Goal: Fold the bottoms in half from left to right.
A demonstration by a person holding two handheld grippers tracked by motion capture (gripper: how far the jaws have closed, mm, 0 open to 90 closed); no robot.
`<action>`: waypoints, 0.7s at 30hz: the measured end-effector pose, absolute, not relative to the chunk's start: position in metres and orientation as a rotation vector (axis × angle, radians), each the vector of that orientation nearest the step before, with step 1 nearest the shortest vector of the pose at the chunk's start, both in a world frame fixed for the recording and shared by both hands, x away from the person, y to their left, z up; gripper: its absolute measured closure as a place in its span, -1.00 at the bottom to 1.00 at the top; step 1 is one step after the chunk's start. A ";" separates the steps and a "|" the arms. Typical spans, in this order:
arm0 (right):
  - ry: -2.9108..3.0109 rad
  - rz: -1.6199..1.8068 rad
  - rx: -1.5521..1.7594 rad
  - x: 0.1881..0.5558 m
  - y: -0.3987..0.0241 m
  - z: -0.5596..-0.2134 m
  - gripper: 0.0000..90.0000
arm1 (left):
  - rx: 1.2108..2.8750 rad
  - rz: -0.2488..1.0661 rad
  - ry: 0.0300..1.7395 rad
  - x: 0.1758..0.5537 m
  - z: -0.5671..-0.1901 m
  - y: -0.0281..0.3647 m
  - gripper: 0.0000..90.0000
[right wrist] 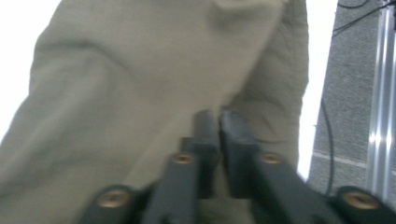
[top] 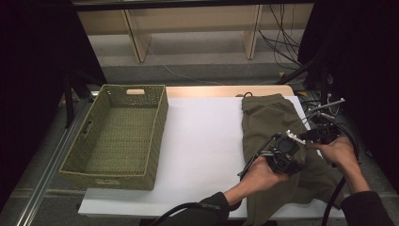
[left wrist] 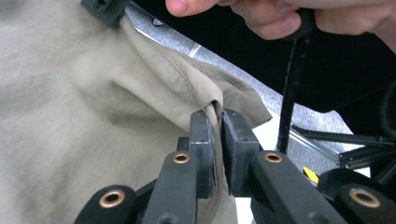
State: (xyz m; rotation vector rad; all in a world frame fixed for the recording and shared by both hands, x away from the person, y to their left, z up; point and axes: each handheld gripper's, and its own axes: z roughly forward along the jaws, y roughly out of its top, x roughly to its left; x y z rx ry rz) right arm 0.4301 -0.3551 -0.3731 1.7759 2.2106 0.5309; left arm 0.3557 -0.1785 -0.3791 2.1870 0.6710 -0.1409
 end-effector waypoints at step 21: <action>2.142 0.503 1.813 0.429 -0.388 -0.401 0.97 | 2.181 -0.409 0.526 0.326 -0.375 -0.179 0.68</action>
